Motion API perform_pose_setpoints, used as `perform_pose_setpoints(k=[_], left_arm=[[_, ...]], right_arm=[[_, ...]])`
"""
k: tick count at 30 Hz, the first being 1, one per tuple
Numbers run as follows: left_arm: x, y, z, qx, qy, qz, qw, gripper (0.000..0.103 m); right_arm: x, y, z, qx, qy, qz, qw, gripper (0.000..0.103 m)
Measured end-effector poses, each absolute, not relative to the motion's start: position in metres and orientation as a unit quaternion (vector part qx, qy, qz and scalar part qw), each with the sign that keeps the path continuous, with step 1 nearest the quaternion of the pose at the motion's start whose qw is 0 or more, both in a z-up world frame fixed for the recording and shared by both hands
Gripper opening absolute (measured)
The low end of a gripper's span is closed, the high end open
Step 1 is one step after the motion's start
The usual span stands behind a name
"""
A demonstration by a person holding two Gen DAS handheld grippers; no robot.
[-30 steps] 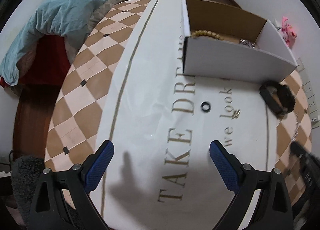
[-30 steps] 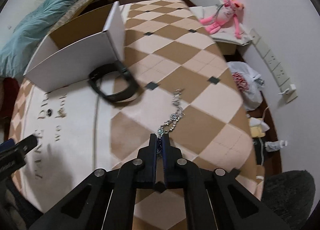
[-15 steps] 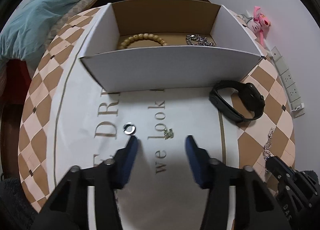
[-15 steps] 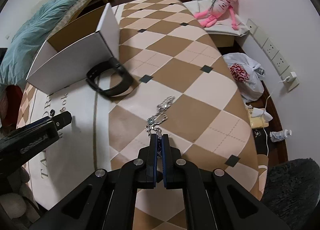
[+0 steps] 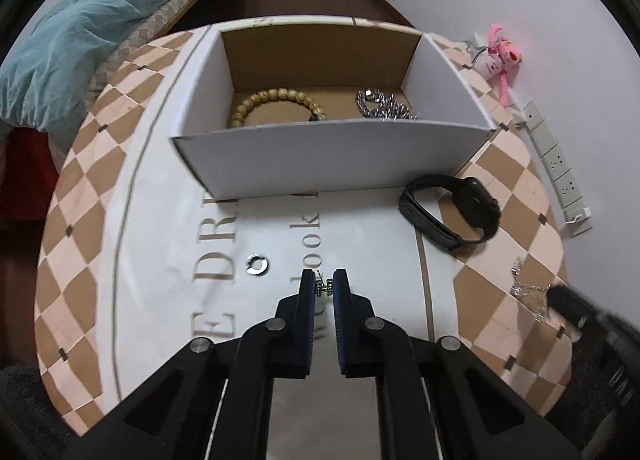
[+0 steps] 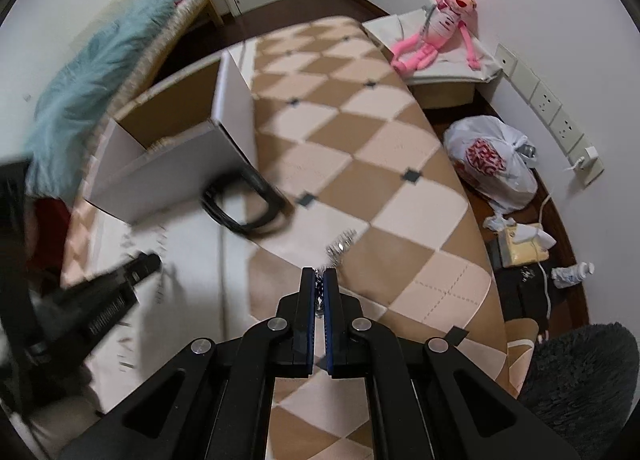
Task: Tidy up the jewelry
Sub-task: 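Carry the small piece with the left tool while the right tool carries the necklace into the box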
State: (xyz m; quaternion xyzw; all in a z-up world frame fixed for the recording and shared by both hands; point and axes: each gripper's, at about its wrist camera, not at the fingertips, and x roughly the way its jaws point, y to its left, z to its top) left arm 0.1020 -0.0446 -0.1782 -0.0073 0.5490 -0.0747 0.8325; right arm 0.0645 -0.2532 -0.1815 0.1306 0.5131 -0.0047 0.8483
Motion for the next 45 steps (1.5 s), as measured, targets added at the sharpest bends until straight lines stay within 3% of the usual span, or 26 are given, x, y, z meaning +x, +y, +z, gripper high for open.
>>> perform_pose_setpoints(k=[10, 21, 31, 42, 45], left_arm=[[0.092, -0.017, -0.123, -0.038, 0.523, -0.092, 0.846, 0.006], [0.15, -0.003, -0.069, -0.046, 0.5, -0.118, 0.857, 0.006], [0.223, 0.008, -0.09, -0.062, 0.549, -0.122, 0.825, 0.006], [0.253, 0.006, -0.111, -0.053, 0.593, -0.098, 0.797, 0.009], [0.256, 0.009, -0.108, -0.045, 0.586, -0.085, 0.805, 0.018]], right_arm=[[0.08, -0.259, -0.11, 0.172, 0.473, 0.059, 0.862, 0.004], [0.146, -0.216, -0.032, 0.132, 0.427, 0.13, 0.885, 0.004], [0.222, -0.179, -0.082, 0.127, 0.515, 0.163, 0.832, 0.004], [0.262, -0.166, -0.133, 0.11, 0.58, 0.163, 0.79, 0.004], [0.267, -0.168, -0.137, 0.101, 0.589, 0.155, 0.786, 0.005]])
